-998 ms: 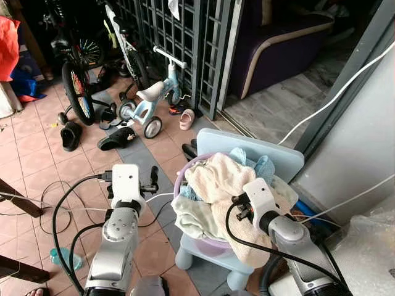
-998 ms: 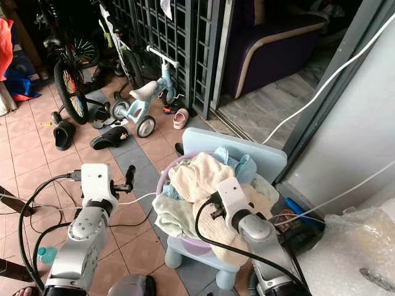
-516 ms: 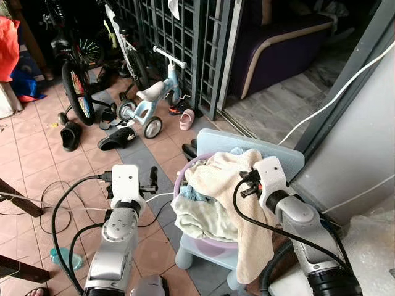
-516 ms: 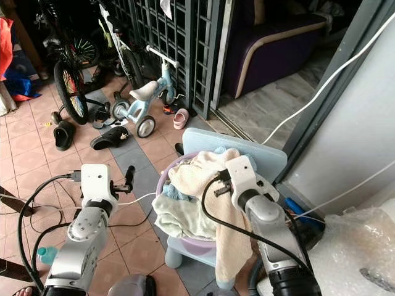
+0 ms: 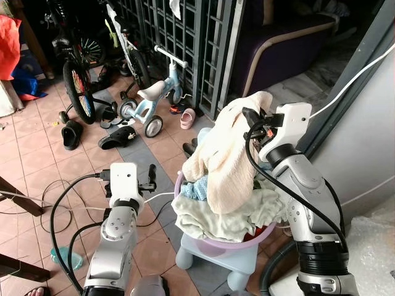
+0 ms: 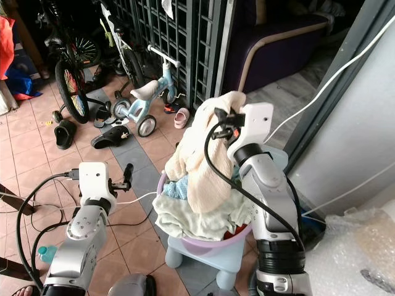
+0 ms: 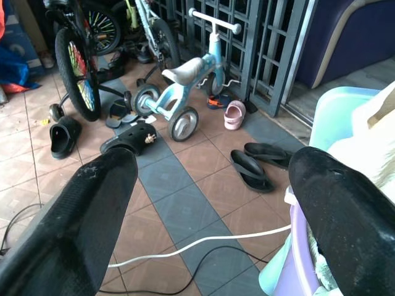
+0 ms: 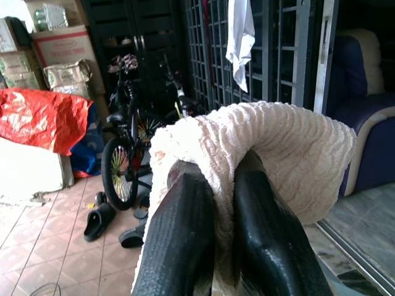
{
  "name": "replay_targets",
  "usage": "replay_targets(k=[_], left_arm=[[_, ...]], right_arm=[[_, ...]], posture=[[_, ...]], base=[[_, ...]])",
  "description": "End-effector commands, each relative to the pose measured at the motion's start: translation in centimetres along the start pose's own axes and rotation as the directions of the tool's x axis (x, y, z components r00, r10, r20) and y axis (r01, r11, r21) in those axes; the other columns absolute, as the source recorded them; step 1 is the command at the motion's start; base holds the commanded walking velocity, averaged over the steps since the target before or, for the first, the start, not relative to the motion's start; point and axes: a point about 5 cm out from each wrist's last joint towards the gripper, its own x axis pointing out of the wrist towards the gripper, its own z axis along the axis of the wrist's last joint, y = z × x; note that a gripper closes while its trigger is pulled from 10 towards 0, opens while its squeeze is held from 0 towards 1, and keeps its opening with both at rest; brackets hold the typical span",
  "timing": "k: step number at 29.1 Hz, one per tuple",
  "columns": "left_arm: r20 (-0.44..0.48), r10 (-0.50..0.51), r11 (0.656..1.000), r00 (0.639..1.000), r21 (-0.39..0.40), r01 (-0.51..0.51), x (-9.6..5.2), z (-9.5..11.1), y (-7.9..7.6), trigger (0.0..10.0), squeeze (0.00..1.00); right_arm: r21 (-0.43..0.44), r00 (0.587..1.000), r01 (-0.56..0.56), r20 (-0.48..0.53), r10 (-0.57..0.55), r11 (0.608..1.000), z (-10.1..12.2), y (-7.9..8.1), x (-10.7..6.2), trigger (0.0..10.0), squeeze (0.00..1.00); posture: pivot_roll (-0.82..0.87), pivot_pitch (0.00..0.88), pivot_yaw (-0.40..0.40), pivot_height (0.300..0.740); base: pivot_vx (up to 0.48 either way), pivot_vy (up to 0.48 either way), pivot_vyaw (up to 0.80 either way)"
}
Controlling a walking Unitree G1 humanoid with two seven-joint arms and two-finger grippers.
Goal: Clothes washing
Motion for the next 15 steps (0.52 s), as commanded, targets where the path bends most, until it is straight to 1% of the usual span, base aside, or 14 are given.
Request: replay_targets(k=[1, 2, 3, 5, 6, 7, 8, 9, 12, 13, 14, 15], left_arm=[[0.012, -0.004, 1.000, 1.000, 0.012, 0.004, 0.2, 0.2, -0.2, 10.0, 0.00], [0.013, -0.003, 1.000, 1.000, 0.012, 0.003, 0.2, 0.3, -0.2, 10.0, 0.00], [0.014, -0.001, 1.000, 1.000, 0.011, 0.001, 0.3, 0.3, -0.2, 10.0, 0.00], [0.015, 0.001, 1.000, 1.000, 0.011, -0.001, 0.3, 0.3, -0.1, 10.0, 0.00], [0.013, 0.002, 1.000, 1.000, 0.012, -0.002, 0.3, 0.2, -0.1, 10.0, 0.00], [0.012, 0.001, 1.000, 1.000, 0.013, -0.002, 0.3, 0.1, -0.1, 10.0, 0.00], [0.013, -0.001, 1.000, 1.000, 0.013, 0.001, 0.3, 0.1, -0.2, 10.0, 0.00], [0.014, -0.004, 1.000, 1.000, 0.013, 0.004, 0.4, 0.2, -0.3, 10.0, 0.00], [0.028, -0.010, 1.000, 1.000, 0.007, 0.009, 0.8, 0.5, -0.6, 10.0, 0.00], [0.030, -0.008, 1.000, 1.000, 0.006, 0.008, 0.9, 0.6, -0.6, 10.0, 0.00], [0.036, -0.005, 1.000, 0.999, 0.002, 0.005, 1.0, 0.7, -0.7, 10.0, 0.00], [0.038, -0.005, 1.000, 0.999, 0.001, 0.005, 1.0, 0.7, -0.7, 10.0, 0.00]], right_arm=[[-0.005, 1.000, -0.015, -0.017, 0.014, 1.000, -0.4, 0.2, -0.3, 0.0, 0.00], [-0.004, 1.000, -0.014, -0.025, 0.014, 1.000, -0.6, 0.2, -0.4, 0.0, 0.00], [-0.035, 0.998, -0.023, -0.064, 0.021, 0.999, -1.2, 0.3, -0.7, 0.0, 0.00], [-0.092, 0.998, -0.049, -0.053, 0.045, 0.995, -1.0, 0.5, -0.7, 0.0, 0.00], [-0.135, 0.997, -0.027, 0.067, 0.036, 0.990, 1.5, 0.3, 0.0, 0.0, 0.00], [-0.143, 0.989, -0.011, 0.141, 0.032, 0.990, 3.2, 0.2, 0.4, 0.0, 0.00], [-0.150, 0.983, -0.002, 0.182, 0.029, 0.989, 4.5, 0.1, 0.9, 0.0, 0.00], [-0.148, 0.971, 0.016, 0.237, 0.020, 0.989, 6.3, -0.2, 1.6, 0.0, 0.00], [-0.114, 0.946, 0.063, 0.325, -0.023, 0.992, 9.8, -1.2, 2.7, 0.0, 0.00], [-0.114, 0.947, 0.062, 0.322, -0.022, 0.992, 9.8, -1.3, 2.8, 0.0, 0.00], [-0.124, 0.956, 0.063, 0.293, -0.024, 0.990, 8.8, -1.5, 2.6, 0.0, 0.00], [-0.128, 0.959, 0.065, 0.282, -0.026, 0.990, 8.4, -1.5, 2.5, 0.0, 0.00]], posture=[[-0.03, 0.000, -0.001, 0.740], [-0.03, 0.000, -0.003, 0.740], [-0.03, 0.000, -0.004, 0.740], [-0.03, 0.000, -0.001, 0.740], [-0.03, 0.000, 0.001, 0.740], [-0.03, 0.000, 0.003, 0.740], [-0.03, 0.000, 0.004, 0.740], [-0.04, 0.000, 0.005, 0.740], [-0.04, 0.000, 0.003, 0.740], [-0.04, 0.000, 0.002, 0.740], [-0.04, 0.000, 0.001, 0.740], [-0.04, 0.000, 0.001, 0.740]], base=[[0.000, 0.000, 0.00], [0.000, 0.000, 0.00], [0.000, 0.000, 0.00], [0.000, 0.000, 0.00], [0.000, 0.000, 0.00], [0.000, 0.000, 0.00], [0.000, 0.000, 0.00], [0.000, 0.000, 0.00], [0.000, 0.000, 0.00], [0.000, 0.000, 0.00], [0.000, 0.000, 0.00], [0.000, 0.000, 0.00]])
